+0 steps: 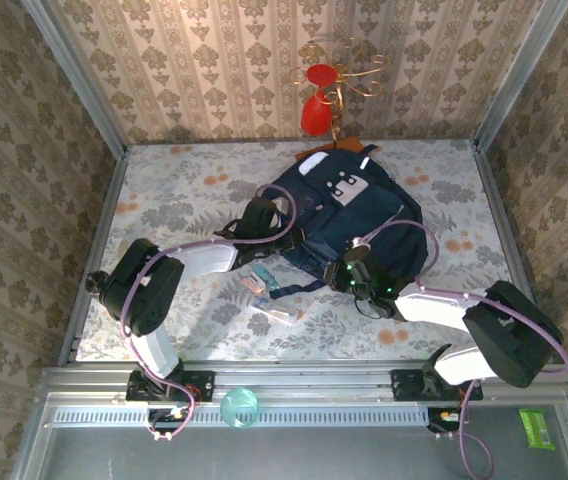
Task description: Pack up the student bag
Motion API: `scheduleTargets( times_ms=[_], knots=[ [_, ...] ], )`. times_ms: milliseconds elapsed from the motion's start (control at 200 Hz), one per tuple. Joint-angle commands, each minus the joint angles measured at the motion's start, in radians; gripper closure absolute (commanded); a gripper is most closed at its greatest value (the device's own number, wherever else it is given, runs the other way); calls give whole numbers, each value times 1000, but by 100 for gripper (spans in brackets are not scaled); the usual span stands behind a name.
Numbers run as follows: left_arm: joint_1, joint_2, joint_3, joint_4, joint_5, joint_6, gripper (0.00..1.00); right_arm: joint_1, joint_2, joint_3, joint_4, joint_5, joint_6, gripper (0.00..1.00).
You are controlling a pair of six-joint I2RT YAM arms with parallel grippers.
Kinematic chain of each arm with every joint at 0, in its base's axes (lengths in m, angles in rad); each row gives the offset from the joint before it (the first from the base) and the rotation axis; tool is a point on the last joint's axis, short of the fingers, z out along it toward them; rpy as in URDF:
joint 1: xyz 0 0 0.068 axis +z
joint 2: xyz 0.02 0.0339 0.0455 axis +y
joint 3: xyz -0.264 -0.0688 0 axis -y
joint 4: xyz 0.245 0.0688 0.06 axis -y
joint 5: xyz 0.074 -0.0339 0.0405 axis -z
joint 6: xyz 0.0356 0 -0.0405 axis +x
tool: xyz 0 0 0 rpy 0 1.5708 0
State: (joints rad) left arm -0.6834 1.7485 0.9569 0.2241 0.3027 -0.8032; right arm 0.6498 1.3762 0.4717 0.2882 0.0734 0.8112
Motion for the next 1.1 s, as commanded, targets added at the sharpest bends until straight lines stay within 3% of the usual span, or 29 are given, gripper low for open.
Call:
scheduleTargets(
  times_ms=[0, 660, 930, 1095],
  knots=[
    [-21, 13, 22, -24, 30, 30, 100, -5, -39, -11, 118, 57, -17, 76],
    [-26, 13, 19, -24, 29, 31, 100, -9, 103, 51, 77, 55, 28, 73],
    [-25, 14, 14, -22, 19, 35, 100, -10, 42, 46, 25, 93, 13, 90],
    [-15, 14, 17, -33, -11, 51, 100, -10, -51, 46, -138, 120, 17, 100]
  ],
)
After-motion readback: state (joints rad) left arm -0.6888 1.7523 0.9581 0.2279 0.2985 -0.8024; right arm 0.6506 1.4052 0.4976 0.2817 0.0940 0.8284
